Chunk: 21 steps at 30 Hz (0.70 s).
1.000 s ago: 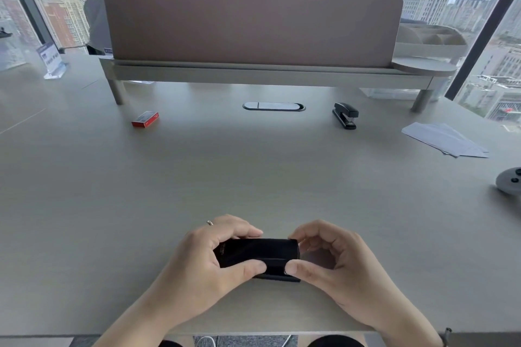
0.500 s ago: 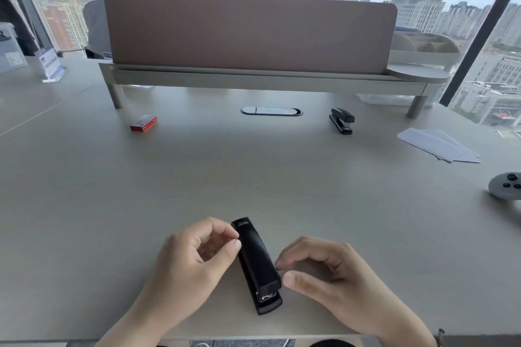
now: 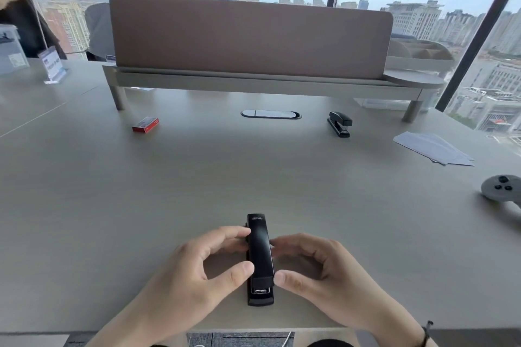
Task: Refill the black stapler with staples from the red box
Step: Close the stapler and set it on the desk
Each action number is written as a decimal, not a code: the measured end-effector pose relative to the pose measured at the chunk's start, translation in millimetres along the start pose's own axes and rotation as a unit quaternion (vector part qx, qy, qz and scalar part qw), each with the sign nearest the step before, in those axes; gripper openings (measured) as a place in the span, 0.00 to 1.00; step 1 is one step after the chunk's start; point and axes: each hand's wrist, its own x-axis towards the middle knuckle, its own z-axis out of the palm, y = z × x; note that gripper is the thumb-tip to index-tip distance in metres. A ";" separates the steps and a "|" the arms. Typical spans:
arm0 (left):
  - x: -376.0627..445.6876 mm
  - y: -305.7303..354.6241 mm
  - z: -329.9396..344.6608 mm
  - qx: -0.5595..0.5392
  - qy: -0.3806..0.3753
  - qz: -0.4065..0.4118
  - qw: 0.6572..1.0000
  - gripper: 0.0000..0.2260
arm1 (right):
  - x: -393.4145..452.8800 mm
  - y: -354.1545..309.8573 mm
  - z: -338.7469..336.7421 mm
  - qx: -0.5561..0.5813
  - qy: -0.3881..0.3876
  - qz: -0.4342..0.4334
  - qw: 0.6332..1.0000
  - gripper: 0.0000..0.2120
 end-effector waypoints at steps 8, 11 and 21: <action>8.2 -0.4 -9.2 0.019 -0.038 -0.012 0.999 0.24 | 3.9 -1.9 -3.3 -0.039 -0.010 0.001 0.999 0.20; 14.7 -1.8 -13.9 0.048 -0.063 -0.020 0.997 0.24 | 7.5 -2.7 -7.1 -0.080 -0.011 -0.004 0.997 0.17; 82.4 2.2 6.6 -0.006 -0.073 -0.038 0.997 0.20 | 37.2 8.5 -39.3 -0.158 -0.041 -0.020 0.986 0.18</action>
